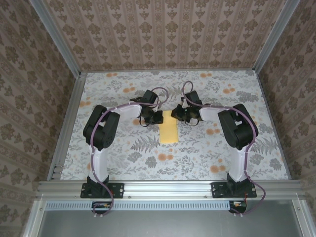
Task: Fold a paper plane with a square sheet of paper (pick it up from the middle)
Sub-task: Fold the square sheet of paper in half at the center of the table.
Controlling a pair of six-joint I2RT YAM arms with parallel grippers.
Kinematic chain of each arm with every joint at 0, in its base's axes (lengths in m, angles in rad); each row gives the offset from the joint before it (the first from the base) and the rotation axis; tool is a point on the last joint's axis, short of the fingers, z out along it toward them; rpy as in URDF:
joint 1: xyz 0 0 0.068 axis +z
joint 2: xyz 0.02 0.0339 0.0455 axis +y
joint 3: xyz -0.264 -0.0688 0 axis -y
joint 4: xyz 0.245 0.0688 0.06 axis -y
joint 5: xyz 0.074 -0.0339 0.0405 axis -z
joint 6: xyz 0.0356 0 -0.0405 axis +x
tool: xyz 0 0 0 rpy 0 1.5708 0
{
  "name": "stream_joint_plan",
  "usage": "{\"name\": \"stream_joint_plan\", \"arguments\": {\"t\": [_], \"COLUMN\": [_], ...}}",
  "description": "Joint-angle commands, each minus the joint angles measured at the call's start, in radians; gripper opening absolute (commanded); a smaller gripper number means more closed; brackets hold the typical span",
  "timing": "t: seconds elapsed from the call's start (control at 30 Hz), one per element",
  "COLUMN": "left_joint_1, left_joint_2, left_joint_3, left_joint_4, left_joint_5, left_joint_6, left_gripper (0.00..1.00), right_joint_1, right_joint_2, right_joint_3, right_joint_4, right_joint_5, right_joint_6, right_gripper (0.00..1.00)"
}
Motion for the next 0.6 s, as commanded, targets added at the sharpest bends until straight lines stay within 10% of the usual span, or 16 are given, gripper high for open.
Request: {"name": "stream_joint_plan", "arguments": {"t": [0.0, 0.57], "left_joint_1": [0.001, 0.002], "left_joint_2": [0.064, 0.063], "left_joint_3": [-0.008, 0.0], "left_joint_4": [-0.083, -0.095], "left_joint_5": [-0.077, -0.089], "left_joint_6": [0.01, 0.015], "left_gripper": [0.08, 0.08], "right_joint_1": [-0.008, -0.01], "right_joint_2": [0.045, 0.052], "right_joint_3": [0.02, 0.102], "right_joint_4": [0.012, -0.037], "right_joint_5": [0.013, 0.023], "right_joint_6": [0.022, 0.002], "right_gripper": [0.11, 0.11]}}
